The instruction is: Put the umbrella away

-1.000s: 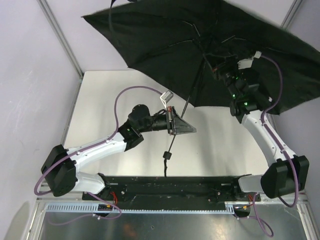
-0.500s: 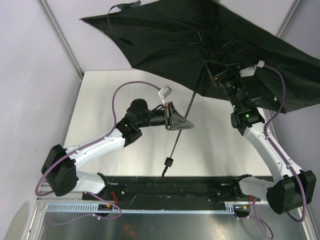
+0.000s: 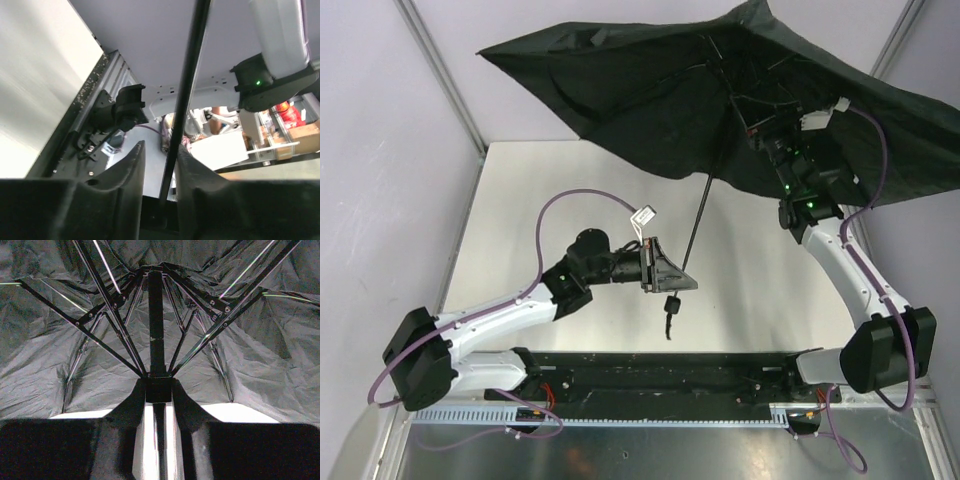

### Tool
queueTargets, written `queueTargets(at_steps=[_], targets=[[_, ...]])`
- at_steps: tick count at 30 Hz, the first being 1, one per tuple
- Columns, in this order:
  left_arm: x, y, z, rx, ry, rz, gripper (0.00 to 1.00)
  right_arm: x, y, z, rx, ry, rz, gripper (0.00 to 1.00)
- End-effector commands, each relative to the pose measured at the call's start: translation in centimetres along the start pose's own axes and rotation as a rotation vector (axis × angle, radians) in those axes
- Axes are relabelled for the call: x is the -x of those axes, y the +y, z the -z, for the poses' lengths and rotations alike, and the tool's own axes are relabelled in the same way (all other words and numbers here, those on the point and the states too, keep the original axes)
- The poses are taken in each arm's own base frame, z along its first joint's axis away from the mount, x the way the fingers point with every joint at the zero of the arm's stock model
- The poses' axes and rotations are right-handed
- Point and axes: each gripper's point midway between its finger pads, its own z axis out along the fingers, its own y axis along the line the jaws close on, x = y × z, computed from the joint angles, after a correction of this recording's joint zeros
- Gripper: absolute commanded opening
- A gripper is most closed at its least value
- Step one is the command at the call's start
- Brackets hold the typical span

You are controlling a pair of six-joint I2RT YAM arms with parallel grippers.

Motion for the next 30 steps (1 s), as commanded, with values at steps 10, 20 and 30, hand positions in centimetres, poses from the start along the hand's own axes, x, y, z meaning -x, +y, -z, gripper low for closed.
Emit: queueTargets(at_steps=[10,20,30], targets=[[11.3,-4.1,1.1,0.005,-0.207,-0.161,0.0,-3.9,1.0,-0.7,-0.011,0.311,0.188,0.0],[13.5,-4.1,0.8,0.025,-0.226,-0.156,0.0,-16.0,0.3,13.3,-0.021,0.43,-0.016,0.0],[10.1,-3.3,0.3,0.049,-0.212,-0.135,0.0,-16.7,0.8,12.1,0.027,0.424,-0.062,0.0]])
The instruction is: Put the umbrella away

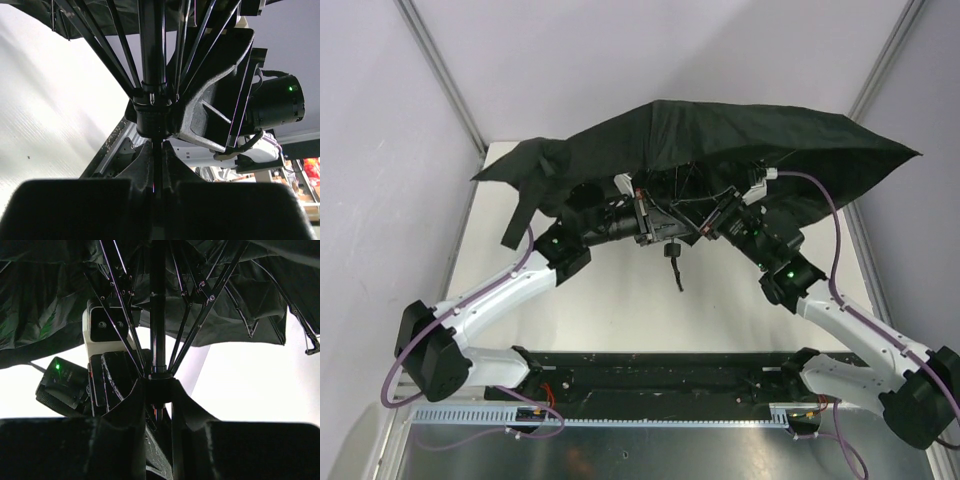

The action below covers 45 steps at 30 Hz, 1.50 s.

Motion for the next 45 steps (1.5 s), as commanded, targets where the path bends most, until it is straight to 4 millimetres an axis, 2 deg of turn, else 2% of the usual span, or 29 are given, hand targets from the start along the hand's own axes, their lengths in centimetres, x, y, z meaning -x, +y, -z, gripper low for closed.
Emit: queueTargets(at_steps=[1,4,6,7,10,11,12,14,15,17,19,21,22,24,26,28,30,31,33,35,38,42,45], targets=[[0.3,-2.8,0.9,-0.09,-0.055,-0.108,0.0,0.5,2.2,-0.8,0.092,-0.025,-0.029,0.0],[0.1,-2.8,0.9,-0.094,-0.043,-0.111,0.02,1.0,2.6,-1.0,0.108,-0.058,-0.024,0.0],[-0.4,-2.6,0.9,-0.096,-0.026,-0.111,0.16,2.0,2.9,-1.1,0.124,-0.092,-0.011,0.0],[-0.8,-2.4,1.1,-0.096,-0.017,-0.109,0.28,2.7,2.9,-1.2,0.136,-0.112,0.002,0.0],[-1.9,-1.4,1.9,-0.086,0.001,-0.12,0.79,5.4,2.7,-1.2,0.173,-0.171,0.076,0.0],[-2.5,-0.9,2.4,-0.081,0.007,-0.128,0.89,6.5,2.6,-1.2,0.189,-0.191,0.118,0.0],[-3.1,-0.4,2.9,-0.075,0.013,-0.14,0.95,7.6,2.1,-1.2,0.189,-0.214,0.151,0.0],[-4.5,0.5,4.1,-0.072,0.03,-0.17,0.97,10.0,0.9,-1.1,0.185,-0.253,0.206,0.0],[-5.3,1.0,4.8,-0.068,0.043,-0.182,0.95,11.0,0.5,-1.0,0.191,-0.266,0.231,0.0],[-7.1,1.8,6.2,-0.073,0.073,-0.209,0.88,12.7,-0.2,-1.0,0.21,-0.28,0.276,0.0],[-8.4,1.6,7.7,-0.102,0.092,-0.26,0.79,13.2,0.1,-1.1,0.278,-0.249,0.375,0.0],[-8.6,-0.5,9.6,-0.155,0.083,-0.37,0.77,12.2,0.4,-1.3,0.369,-0.167,0.521,0.0],[-8.4,-2.2,10.8,-0.193,0.073,-0.449,0.78,11.6,0.3,-1.2,0.408,-0.13,0.582,0.0],[-7.5,-6.7,13.4,-0.262,0.032,-0.612,0.86,10.7,0.0,-0.8,0.461,-0.074,0.677,0.0],[-5.6,-11.8,16.0,-0.311,-0.062,-0.753,0.96,9.7,0.3,-0.1,0.519,-0.021,0.763,0.0],[-3.7,-16.9,18.3,-0.366,-0.153,-0.859,0.99,8.4,0.8,0.8,0.578,0.035,0.861,0.0],[-1.2,-21.5,20.0,-0.384,-0.262,-0.921,0.99,7.5,0.5,1.5,0.598,0.071,0.961,0.0],[0.3,-23.3,20.9,-0.373,-0.334,-0.929,0.99,7.3,0.2,1.9,0.59,0.072,1.0,0.0],[3.9,-25.1,21.9,-0.297,-0.49,-0.879,0.99,6.8,-0.3,2.5,0.586,0.074,1.062,0.0],[7.2,-24.5,21.5,-0.182,-0.599,-0.773,1.0,6.0,-0.3,3.2,0.605,0.073,1.103,0.0],[9.8,-21.4,18.1,-0.06,-0.601,-0.645,1.0,4.7,0.1,4.0,0.636,0.069,1.125,0.0],[9.5,-17.9,11.9,-0.054,-0.399,-0.607,0.99,3.0,1.4,4.9,0.704,0.082,1.082,0.0],[8.7,-16.2,9.2,-0.069,-0.288,-0.6,0.99,1.9,2.1,5.4,0.744,0.097,1.049,0.0]])
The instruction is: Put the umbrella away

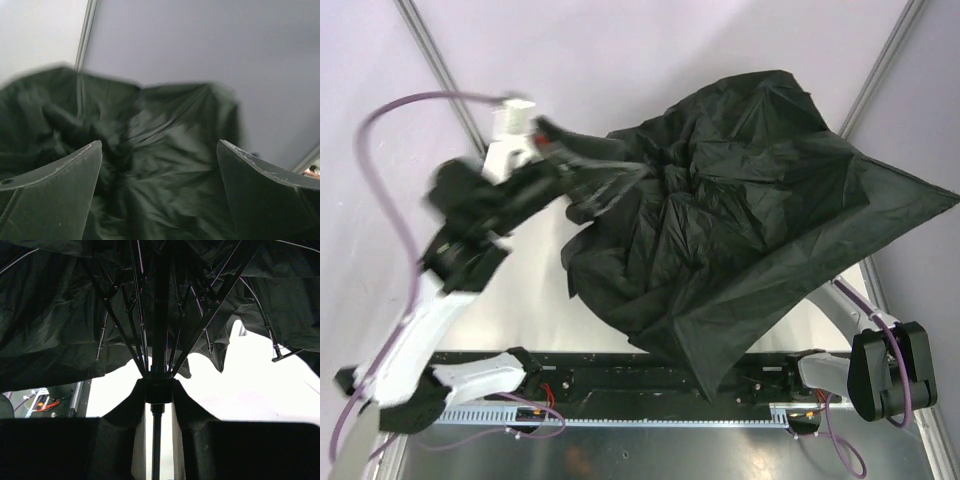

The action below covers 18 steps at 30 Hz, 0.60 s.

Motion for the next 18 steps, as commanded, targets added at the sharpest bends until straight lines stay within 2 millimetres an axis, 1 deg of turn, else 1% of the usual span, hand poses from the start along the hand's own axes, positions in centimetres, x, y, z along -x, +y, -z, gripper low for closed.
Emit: queueTargets(at_steps=[1,3,5,8,11,14,15,18], targets=[[-8.5,4.7,-3.0,0.048,0.26,0.111,0.99,2.6,2.6,-0.7,0.079,-0.082,0.1,0.0],[-9.8,5.4,-3.1,0.055,0.289,0.115,0.99,2.5,2.7,-0.8,0.08,-0.085,0.092,0.0],[-10.7,6.2,-2.6,0.093,0.294,0.127,0.99,2.4,2.5,-0.9,0.067,-0.087,0.083,0.0],[-12.4,7.4,-1.2,0.164,0.3,0.157,0.99,2.5,2.1,-0.9,0.042,-0.097,0.079,0.0],[-13.8,7.8,0.3,0.194,0.313,0.184,0.99,2.3,1.7,-1.0,0.03,-0.099,0.072,0.0],[-14.3,7.7,1.7,0.201,0.309,0.19,0.99,1.8,1.3,-0.9,0.014,-0.092,0.059,0.0],[-14.1,7.6,2.2,0.208,0.296,0.186,0.99,1.7,1.2,-0.8,0.007,-0.091,0.057,0.0],[-12.6,7.3,4.1,0.241,0.225,0.164,0.99,1.6,0.9,-0.6,-0.017,-0.089,0.051,0.0]])
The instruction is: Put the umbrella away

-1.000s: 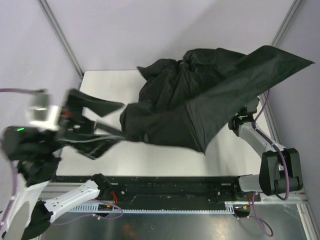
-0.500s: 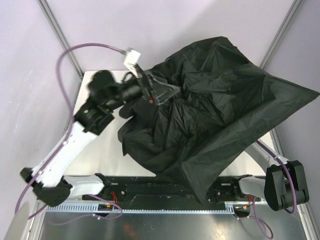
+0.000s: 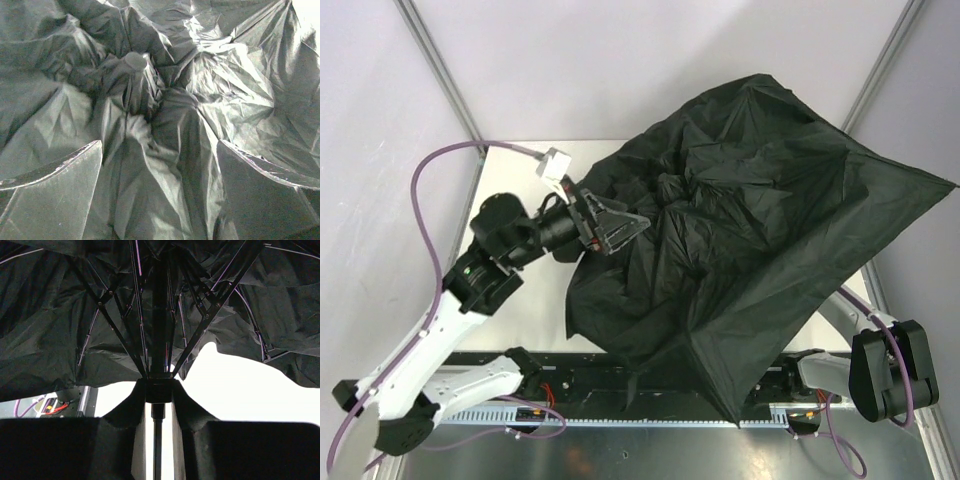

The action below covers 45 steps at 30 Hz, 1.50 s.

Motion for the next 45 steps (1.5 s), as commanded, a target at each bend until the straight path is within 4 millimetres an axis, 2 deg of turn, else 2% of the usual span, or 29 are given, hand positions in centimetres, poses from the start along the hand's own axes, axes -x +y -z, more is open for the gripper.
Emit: queueTargets(at_steps=[1,3,6,11,12,14,17,18,20,24,25,27,30,31,32,34,35,36,38,41,45], targets=[[1.5,-0.1,2.6,0.038,-0.123,0.004,0.99,2.3,-0.7,0.0,-0.063,-0.075,0.087,0.0],[1.2,0.6,3.3,0.071,-0.148,0.038,0.99,2.4,-1.1,0.1,-0.088,-0.083,0.079,0.0],[-0.3,1.6,2.7,0.088,-0.111,0.088,1.0,2.6,-1.1,-0.2,-0.096,-0.093,0.077,0.0],[-2.7,-0.3,-0.9,-0.09,0.029,0.144,1.0,2.2,-1.0,-0.7,-0.093,-0.1,0.07,0.0],[-2.8,-0.7,-1.6,-0.12,0.039,0.142,0.99,2.2,-0.9,-0.9,-0.086,-0.1,0.069,0.0],[-1.7,-1.4,-2.9,-0.171,0.005,0.12,1.0,2.0,-0.3,-1.2,-0.068,-0.096,0.062,0.0],[-0.1,-1.0,-4.9,-0.165,-0.042,0.067,0.98,1.9,1.2,-1.9,-0.023,-0.087,0.05,0.0],[0.3,-0.8,-5.5,-0.159,-0.05,0.05,0.94,1.8,1.7,-2.1,-0.012,-0.083,0.046,0.0],[0.9,-0.8,-6.6,-0.16,-0.055,0.021,0.79,1.5,2.6,-2.5,0.006,-0.068,0.041,0.0],[2.2,-0.4,-7.6,-0.133,-0.09,-0.002,0.17,0.4,3.9,-3.0,0.036,-0.031,0.011,0.0],[2.4,-0.2,-7.6,-0.122,-0.107,-0.002,0.08,0.3,4.1,-3.0,0.034,-0.032,0.009,0.0],[2.4,-0.3,-7.5,-0.129,-0.123,0.003,0.02,0.3,4.2,-3.0,0.03,-0.043,0.006,0.0],[1.5,-1.1,-6.7,-0.175,-0.101,0.007,0.0,0.4,4.2,-3.0,0.019,-0.064,0.002,0.0],[1.0,-1.3,-6.2,-0.184,-0.092,0.01,0.05,0.4,4.0,-2.9,0.015,-0.07,0.003,0.0],[0.6,-1.3,-5.6,-0.189,-0.085,0.013,0.18,0.4,3.8,-2.8,0.011,-0.073,0.001,0.0],[-0.3,-1.6,-3.9,-0.202,-0.074,0.024,0.53,0.5,3.4,-2.6,0.01,-0.082,-0.004,0.0],[-0.6,-1.9,-2.9,-0.217,-0.071,0.023,0.74,0.5,3.2,-2.5,0.011,-0.085,-0.009,0.0],[-0.9,-2.3,-2.0,-0.232,-0.067,0.017,0.87,0.7,3.1,-2.3,0.014,-0.091,-0.008,0.0],[-1.0,-2.8,-0.2,-0.232,-0.069,0.001,0.96,1.0,2.9,-2.0,0.022,-0.097,-0.01,0.0],[0.1,-2.8,2.2,-0.178,-0.124,-0.017,0.99,1.3,2.8,-1.5,0.03,-0.101,-0.014,0.0],[2.2,-0.5,4.2,-0.006,-0.255,0.027,0.99,1.6,2.9,-1.3,0.034,-0.112,-0.022,0.0]])
